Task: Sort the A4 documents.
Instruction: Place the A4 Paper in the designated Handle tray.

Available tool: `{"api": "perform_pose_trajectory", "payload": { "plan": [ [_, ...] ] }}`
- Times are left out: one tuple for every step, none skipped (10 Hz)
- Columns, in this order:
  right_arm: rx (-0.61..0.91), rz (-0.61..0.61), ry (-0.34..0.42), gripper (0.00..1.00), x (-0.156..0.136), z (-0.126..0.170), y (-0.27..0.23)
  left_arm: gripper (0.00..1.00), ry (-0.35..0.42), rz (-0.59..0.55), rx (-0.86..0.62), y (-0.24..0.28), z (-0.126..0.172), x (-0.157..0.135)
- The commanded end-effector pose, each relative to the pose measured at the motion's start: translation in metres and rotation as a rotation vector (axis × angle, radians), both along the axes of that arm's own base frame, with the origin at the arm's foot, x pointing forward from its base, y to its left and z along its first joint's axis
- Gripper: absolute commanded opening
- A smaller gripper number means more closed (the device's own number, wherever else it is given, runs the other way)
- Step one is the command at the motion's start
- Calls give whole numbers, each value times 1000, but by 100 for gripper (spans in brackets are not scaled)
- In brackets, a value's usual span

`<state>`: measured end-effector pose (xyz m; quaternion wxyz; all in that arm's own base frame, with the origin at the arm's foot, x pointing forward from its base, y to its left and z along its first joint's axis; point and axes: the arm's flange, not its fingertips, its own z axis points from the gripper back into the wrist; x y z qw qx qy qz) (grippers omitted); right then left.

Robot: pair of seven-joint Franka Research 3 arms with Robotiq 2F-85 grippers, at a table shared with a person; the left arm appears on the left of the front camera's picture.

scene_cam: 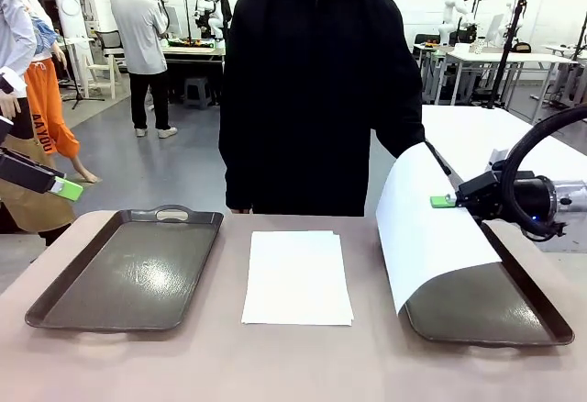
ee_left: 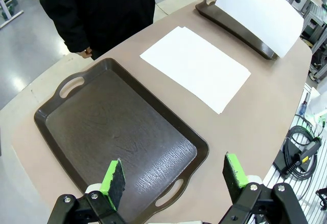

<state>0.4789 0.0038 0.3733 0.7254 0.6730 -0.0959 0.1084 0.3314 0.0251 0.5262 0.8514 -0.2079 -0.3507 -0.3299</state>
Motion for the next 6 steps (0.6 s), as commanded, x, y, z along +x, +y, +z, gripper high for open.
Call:
{"api": "perform_pose_trajectory", "payload": {
  "plan": [
    [13,25,-30,1,10,-12,-7,100,-8,-22,-5,2,-2,1],
    [5,7,-19,1,12,-19,-11,100,-8,-22,-5,2,-2,1],
    [-25,-13,-10,1,13,-27,-17,100,-8,-22,-5,2,-2,1],
    [-60,-18,9,1,14,-34,-25,100,-8,-22,-5,2,-2,1],
    [-104,-12,30,1,16,-39,-29,100,-8,-22,-5,2,-2,1],
    [-146,-21,44,1,20,-43,-33,100,-8,-22,-5,2,-2,1]
  ]
}}
